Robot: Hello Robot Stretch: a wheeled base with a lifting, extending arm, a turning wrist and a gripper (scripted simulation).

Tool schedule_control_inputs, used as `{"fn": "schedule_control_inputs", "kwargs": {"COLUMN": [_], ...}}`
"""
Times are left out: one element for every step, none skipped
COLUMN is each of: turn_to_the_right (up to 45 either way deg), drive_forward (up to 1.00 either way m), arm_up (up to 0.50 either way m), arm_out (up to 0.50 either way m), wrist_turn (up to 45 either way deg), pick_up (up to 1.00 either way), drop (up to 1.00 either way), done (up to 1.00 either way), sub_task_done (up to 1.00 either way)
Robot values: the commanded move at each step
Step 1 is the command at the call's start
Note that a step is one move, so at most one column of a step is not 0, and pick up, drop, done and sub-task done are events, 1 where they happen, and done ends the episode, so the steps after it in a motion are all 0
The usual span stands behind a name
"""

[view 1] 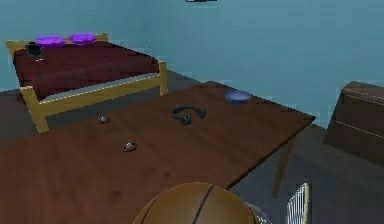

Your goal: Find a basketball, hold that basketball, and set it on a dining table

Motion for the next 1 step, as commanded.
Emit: {"fn": "schedule_control_inputs", "kwargs": {"turn_to_the_right": [0.0], "drive_forward": [0.15], "arm_up": [0.0], "arm_out": [0.0], "wrist_turn": [0.0], "pick_up": [0.0], "drop": [0.0], "done": [0.0], "sub_task_done": [0.0]}}
